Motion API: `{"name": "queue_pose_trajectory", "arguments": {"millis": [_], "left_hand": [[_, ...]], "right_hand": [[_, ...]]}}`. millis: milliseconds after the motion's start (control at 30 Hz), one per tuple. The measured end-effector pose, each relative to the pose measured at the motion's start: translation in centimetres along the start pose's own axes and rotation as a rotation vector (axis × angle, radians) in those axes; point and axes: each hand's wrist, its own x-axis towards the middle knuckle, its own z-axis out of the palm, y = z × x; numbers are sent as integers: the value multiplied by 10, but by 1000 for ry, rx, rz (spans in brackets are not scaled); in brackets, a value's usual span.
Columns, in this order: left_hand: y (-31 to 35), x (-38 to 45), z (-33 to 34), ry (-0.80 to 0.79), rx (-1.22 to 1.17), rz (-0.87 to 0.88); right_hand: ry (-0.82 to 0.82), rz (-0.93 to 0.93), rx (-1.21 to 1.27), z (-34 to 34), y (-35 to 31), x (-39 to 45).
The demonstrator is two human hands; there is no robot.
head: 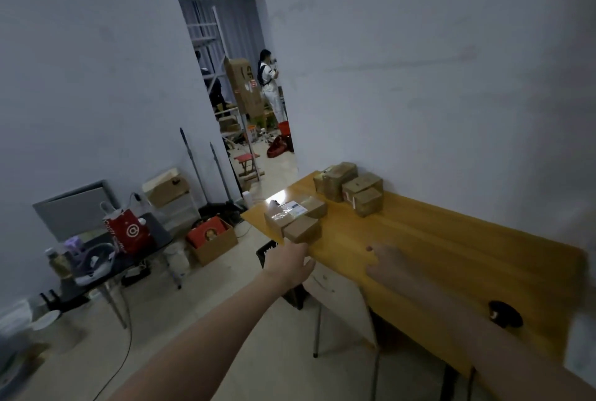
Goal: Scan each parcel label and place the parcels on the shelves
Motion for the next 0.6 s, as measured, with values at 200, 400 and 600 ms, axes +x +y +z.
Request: {"name": "queue_pose_trajectory", "arguments": {"millis": [200, 400, 600], "left_hand": [[-54, 109, 12, -45, -13, -13], [-88, 194, 25, -64, -15, -30], [-124, 279, 65, -33, -27, 53]], "right_hand": [[-69, -46, -9, 27, 0, 126], [-116, 9, -15, 42, 5, 214], [-94, 52, -26, 68, 6, 288]]}}
